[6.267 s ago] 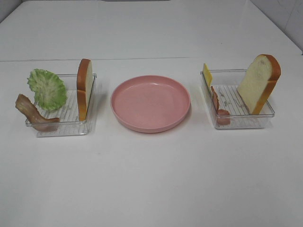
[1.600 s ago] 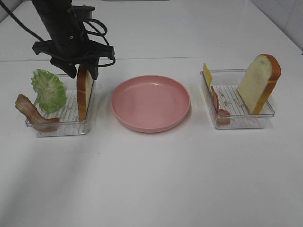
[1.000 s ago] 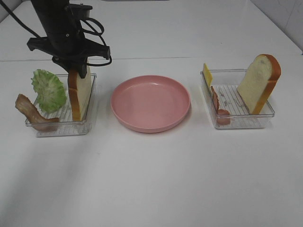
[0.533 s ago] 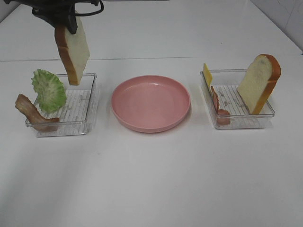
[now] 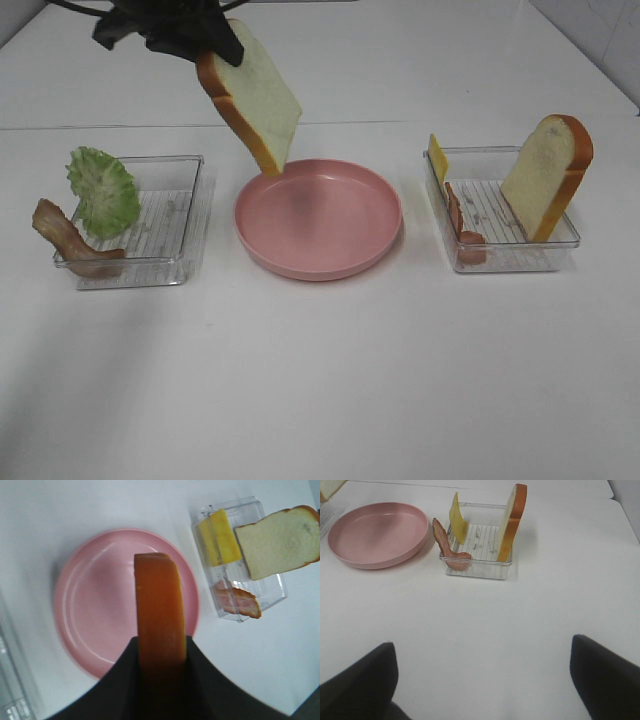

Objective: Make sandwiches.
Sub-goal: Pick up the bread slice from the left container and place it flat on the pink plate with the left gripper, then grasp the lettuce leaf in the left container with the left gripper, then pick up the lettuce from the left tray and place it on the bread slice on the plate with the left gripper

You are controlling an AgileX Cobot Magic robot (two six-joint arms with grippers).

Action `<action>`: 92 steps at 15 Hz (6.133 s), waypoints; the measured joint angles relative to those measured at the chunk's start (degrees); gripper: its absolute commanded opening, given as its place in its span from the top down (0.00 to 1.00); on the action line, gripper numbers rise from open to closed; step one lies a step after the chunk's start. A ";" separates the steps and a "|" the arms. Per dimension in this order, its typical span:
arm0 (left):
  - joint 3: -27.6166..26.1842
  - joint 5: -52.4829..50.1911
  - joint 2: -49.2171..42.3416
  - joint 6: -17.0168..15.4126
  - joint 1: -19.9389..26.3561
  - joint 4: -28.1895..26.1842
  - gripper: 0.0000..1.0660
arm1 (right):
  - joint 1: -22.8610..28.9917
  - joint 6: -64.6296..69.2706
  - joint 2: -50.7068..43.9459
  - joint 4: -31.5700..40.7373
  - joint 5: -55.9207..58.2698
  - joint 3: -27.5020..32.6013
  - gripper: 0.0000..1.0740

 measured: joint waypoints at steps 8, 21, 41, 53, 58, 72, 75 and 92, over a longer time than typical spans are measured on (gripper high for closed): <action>0.00 -0.69 15.18 5.39 0.00 -17.25 1.00 | 0.00 0.00 0.00 0.00 0.00 0.00 0.19; 0.00 -5.33 22.00 12.61 0.00 -28.99 0.78 | 0.00 0.00 0.00 0.00 0.00 0.00 0.19; -0.97 -10.20 15.58 -4.41 -9.11 13.69 0.36 | 0.00 0.00 0.00 0.00 0.00 0.00 0.19; -17.76 11.06 11.57 -16.39 -5.21 34.26 0.32 | 0.00 0.00 0.00 0.00 0.00 0.00 0.19; -17.76 11.46 10.08 -16.56 1.43 34.84 0.32 | 0.00 0.00 0.00 0.00 0.00 0.00 0.19; -7.05 8.48 10.66 -16.44 9.85 35.58 0.32 | 0.00 0.00 0.00 0.00 0.00 0.00 0.19; -7.05 8.71 13.92 -16.44 9.85 34.84 0.32 | 0.00 0.00 0.00 0.00 0.00 0.00 0.19; -7.05 8.77 17.02 -15.99 9.85 33.58 1.00 | 0.00 0.00 0.00 0.00 0.00 0.00 0.19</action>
